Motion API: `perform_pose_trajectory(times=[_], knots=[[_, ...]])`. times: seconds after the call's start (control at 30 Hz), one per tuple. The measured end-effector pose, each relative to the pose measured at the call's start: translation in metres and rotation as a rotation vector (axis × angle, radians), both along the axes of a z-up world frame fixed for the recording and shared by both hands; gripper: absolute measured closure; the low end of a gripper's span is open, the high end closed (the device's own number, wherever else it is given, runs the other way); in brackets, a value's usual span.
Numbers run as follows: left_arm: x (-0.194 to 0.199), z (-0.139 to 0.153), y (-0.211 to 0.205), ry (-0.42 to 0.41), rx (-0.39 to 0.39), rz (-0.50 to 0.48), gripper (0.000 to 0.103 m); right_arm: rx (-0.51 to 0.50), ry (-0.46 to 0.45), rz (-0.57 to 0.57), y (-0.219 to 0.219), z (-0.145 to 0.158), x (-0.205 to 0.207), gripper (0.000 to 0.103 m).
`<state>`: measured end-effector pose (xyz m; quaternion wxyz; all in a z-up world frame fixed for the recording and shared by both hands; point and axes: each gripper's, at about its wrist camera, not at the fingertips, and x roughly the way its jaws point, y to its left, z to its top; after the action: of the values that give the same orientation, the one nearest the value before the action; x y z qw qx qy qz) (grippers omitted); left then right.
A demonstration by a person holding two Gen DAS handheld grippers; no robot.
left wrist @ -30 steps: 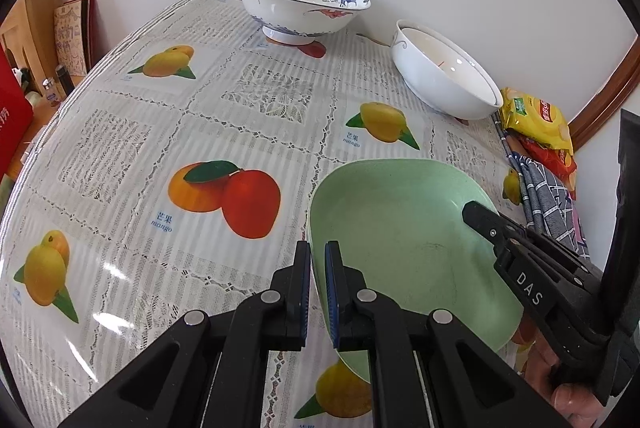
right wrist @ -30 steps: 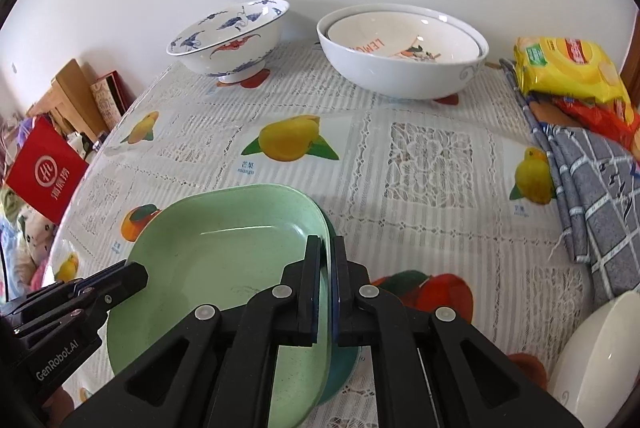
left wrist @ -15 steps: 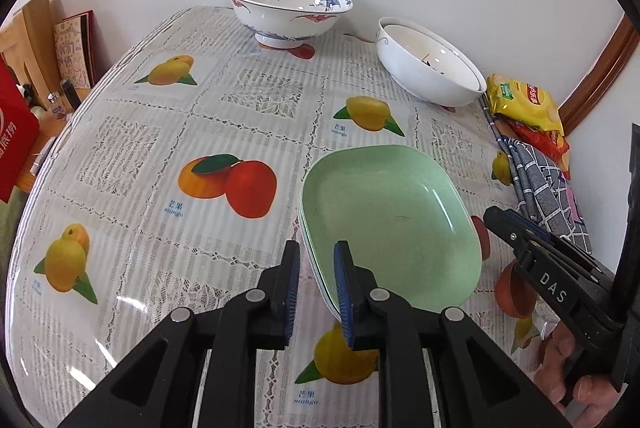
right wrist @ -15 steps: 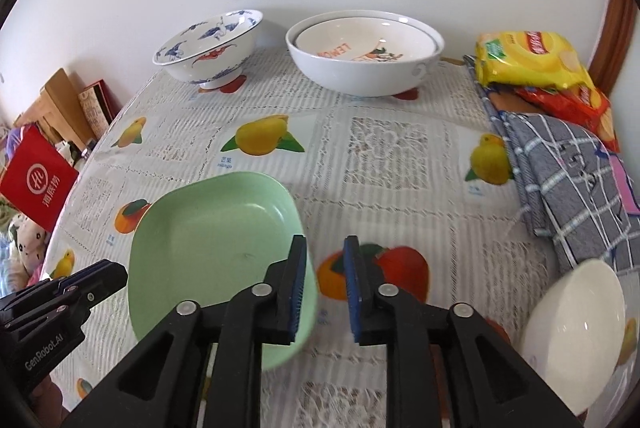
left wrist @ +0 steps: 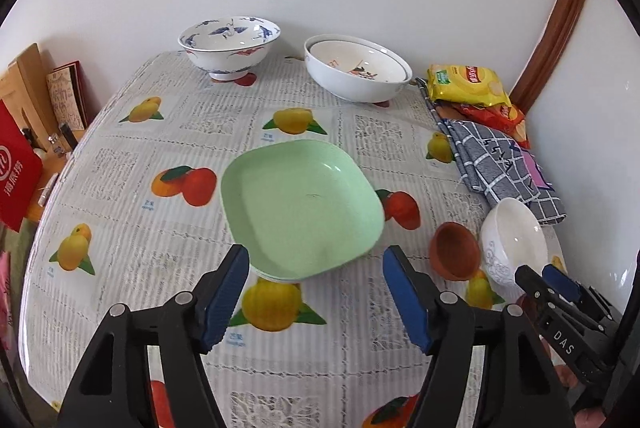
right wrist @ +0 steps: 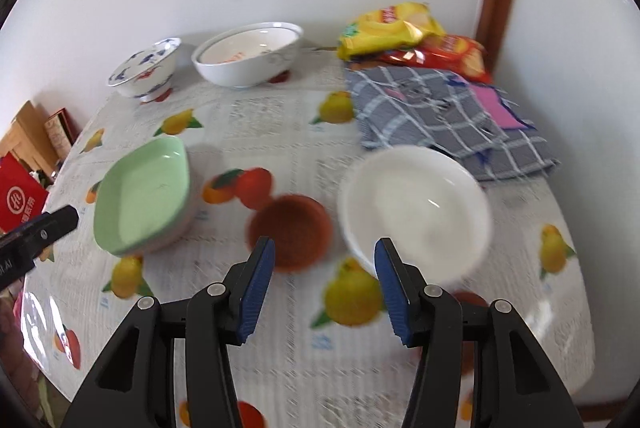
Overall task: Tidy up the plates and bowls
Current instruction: 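Open both grippers and move them toward the brown clay bowl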
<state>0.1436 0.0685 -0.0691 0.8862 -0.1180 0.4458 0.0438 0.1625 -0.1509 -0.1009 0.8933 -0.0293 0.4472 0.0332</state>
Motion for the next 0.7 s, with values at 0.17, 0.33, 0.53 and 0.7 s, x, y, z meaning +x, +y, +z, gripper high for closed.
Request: perform_pose_trajectory(times=[0.17, 0.33, 0.53, 0.7], knots=[[-0.004, -0.003, -0.039, 0.023, 0.018, -0.042, 0.03, -0.03, -0.041, -0.083, -0.049, 0.008, -0.028, 0.051], [-0.012, -0.008, -0.065, -0.004, -0.015, -0.086, 0.03, 0.06, 0.013, -0.133, -0.095, 0.002, -0.043, 0.051], [0.001, -0.022, -0.08, 0.047, -0.014, -0.069, 0.031, 0.088, 0.084, -0.155, -0.127, -0.024, -0.05, 0.051], [0.017, -0.039, -0.084, 0.092, -0.041, -0.041, 0.031, 0.094, 0.093, -0.148, -0.133, -0.037, -0.048, 0.054]])
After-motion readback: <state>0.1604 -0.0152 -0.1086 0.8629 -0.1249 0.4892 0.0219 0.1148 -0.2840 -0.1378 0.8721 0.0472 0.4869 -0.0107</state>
